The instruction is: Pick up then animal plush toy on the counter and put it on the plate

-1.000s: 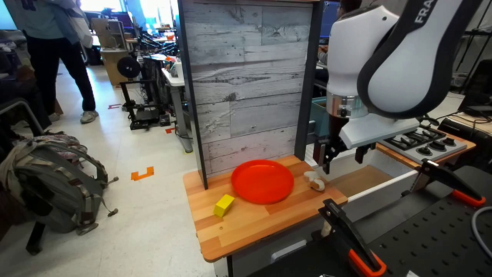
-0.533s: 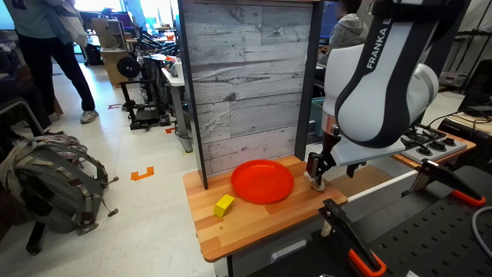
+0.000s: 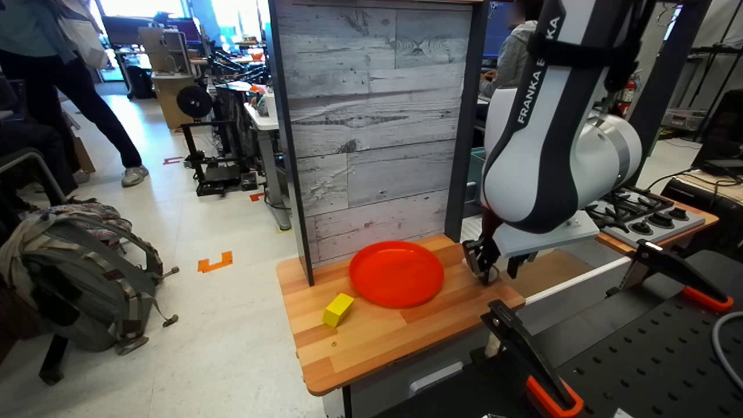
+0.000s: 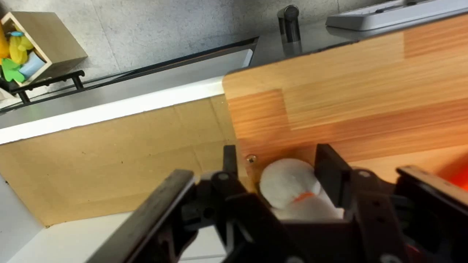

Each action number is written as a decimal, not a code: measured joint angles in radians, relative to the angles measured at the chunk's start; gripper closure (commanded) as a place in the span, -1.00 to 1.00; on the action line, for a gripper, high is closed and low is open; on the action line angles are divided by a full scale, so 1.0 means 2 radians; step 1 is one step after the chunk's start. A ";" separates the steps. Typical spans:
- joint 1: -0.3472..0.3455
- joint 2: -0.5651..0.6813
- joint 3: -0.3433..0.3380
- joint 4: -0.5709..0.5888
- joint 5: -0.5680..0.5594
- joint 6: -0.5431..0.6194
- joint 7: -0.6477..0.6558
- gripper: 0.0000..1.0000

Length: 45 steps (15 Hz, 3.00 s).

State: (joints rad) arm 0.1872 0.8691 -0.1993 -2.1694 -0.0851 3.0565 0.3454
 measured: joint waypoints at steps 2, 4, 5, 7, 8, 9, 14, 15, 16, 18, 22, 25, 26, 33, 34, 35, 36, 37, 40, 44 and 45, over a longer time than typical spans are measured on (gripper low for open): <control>0.000 0.000 0.000 0.000 0.007 0.001 -0.008 0.77; -0.001 0.000 0.000 0.000 0.010 0.003 -0.014 0.99; -0.001 0.000 0.000 0.000 0.011 0.003 -0.016 1.00; -0.002 0.000 0.000 0.000 0.014 0.004 -0.022 1.00; -0.003 0.000 0.000 -0.001 0.016 0.004 -0.025 1.00; -0.003 0.000 0.000 -0.001 0.017 0.004 -0.027 1.00; -0.003 0.000 0.000 -0.004 0.017 0.015 -0.035 0.44; -0.003 -0.001 0.000 -0.006 0.017 0.021 -0.037 0.32; -0.003 -0.003 0.001 -0.009 0.017 0.024 -0.039 0.16; -0.001 -0.008 0.000 -0.019 0.017 0.035 -0.056 -0.10; 0.001 -0.024 0.001 -0.040 0.015 0.058 -0.105 -0.70; 0.000 -0.033 0.002 -0.048 0.015 0.064 -0.135 -1.00; -0.001 -0.034 0.003 -0.048 0.015 0.064 -0.142 -1.00; -0.028 -0.036 0.023 -0.038 0.015 0.063 -0.168 -1.00; -0.037 -0.035 0.029 -0.035 0.015 0.062 -0.172 -0.97; -0.045 -0.034 0.035 -0.032 0.015 0.061 -0.175 -0.97; -0.054 -0.032 0.041 -0.029 0.015 0.060 -0.178 -0.95; -0.063 -0.029 0.045 -0.024 0.015 0.059 -0.181 -0.61; -0.085 -0.020 0.058 -0.010 0.015 0.050 -0.190 -0.13; -0.106 -0.006 0.071 0.012 0.015 0.032 -0.199 0.49; -0.111 -0.003 0.074 0.018 0.015 0.028 -0.201 0.62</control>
State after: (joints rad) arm -0.0339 0.8638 -0.0510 -2.1331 -0.0549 3.1135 -0.0560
